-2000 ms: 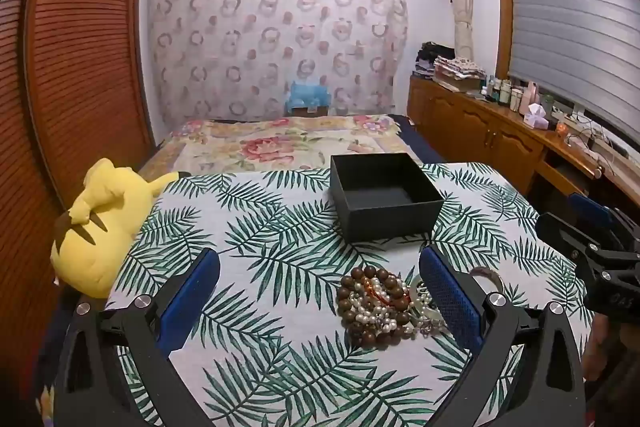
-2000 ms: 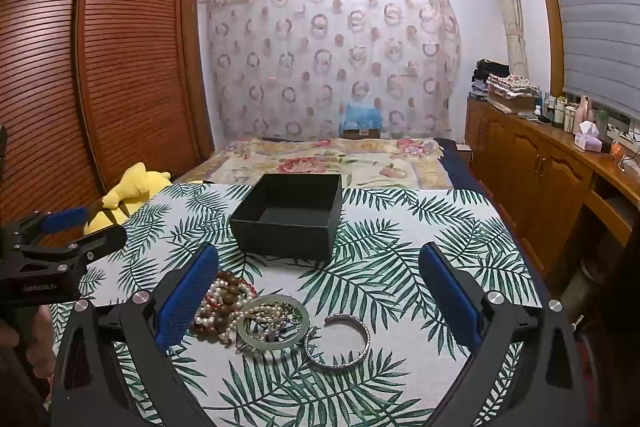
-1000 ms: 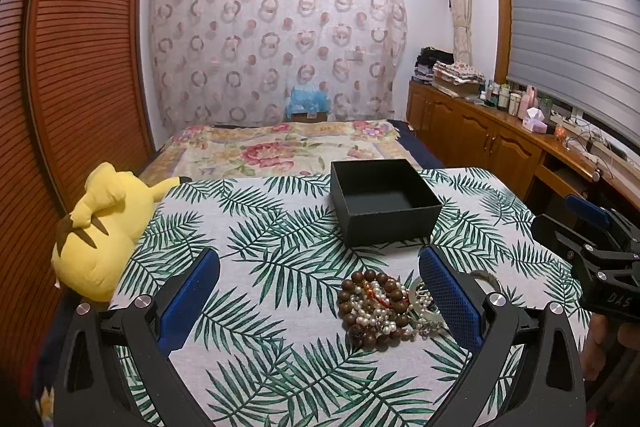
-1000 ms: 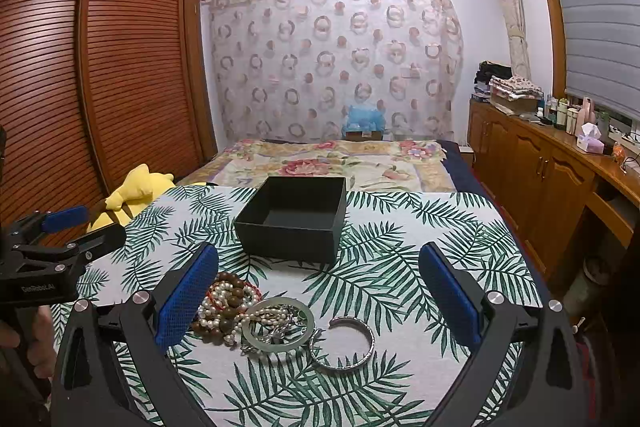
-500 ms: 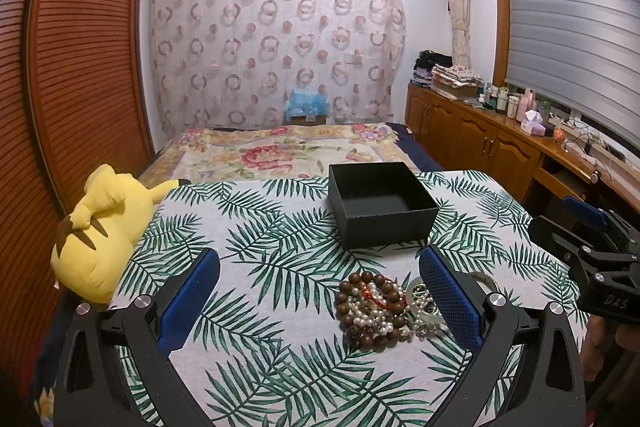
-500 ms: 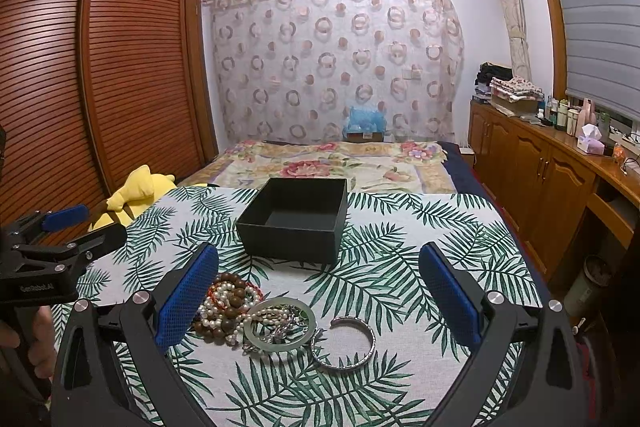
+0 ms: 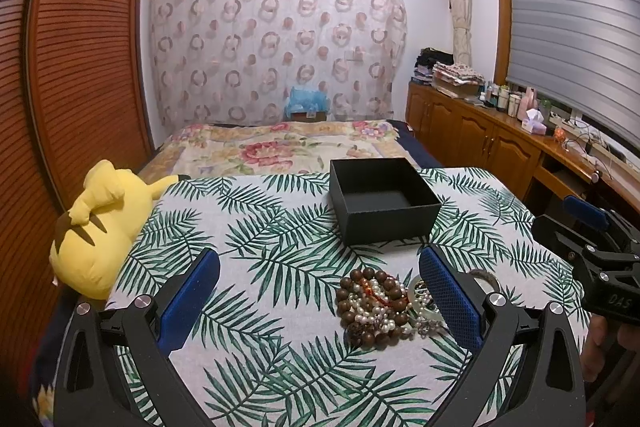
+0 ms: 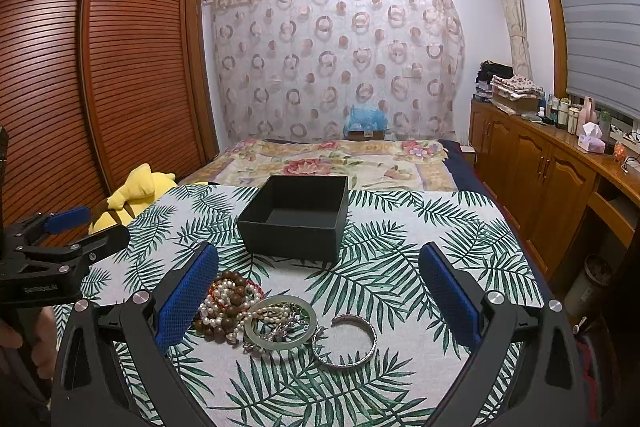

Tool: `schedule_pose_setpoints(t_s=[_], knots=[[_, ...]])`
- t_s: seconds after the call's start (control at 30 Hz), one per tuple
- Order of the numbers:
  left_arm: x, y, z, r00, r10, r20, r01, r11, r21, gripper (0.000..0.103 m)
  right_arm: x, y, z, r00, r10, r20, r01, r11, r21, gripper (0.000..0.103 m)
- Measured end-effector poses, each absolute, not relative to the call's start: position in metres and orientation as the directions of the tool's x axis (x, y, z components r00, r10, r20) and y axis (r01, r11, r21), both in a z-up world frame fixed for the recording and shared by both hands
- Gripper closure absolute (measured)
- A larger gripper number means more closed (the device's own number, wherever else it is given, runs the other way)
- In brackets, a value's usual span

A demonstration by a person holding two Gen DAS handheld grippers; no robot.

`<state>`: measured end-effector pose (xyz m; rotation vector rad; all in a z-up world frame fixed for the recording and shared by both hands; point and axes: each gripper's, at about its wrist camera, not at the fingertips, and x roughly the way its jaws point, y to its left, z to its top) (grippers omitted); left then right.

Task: Organize jewelry

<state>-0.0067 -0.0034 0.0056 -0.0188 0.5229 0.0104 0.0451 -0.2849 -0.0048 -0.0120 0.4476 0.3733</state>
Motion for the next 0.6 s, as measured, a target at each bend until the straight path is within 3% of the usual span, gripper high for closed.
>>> schedule_pose_setpoints(t_s=[0.6], knots=[[-0.0060, -0.0028, 0.0046, 0.866, 0.004, -0.501, -0.015, 1.000, -0.018, 0.006, 0.0421, -0.2816, -0.0044, 0.835, 0.353, -0.421, -0.358, 0.931, 0.070, 0.002]])
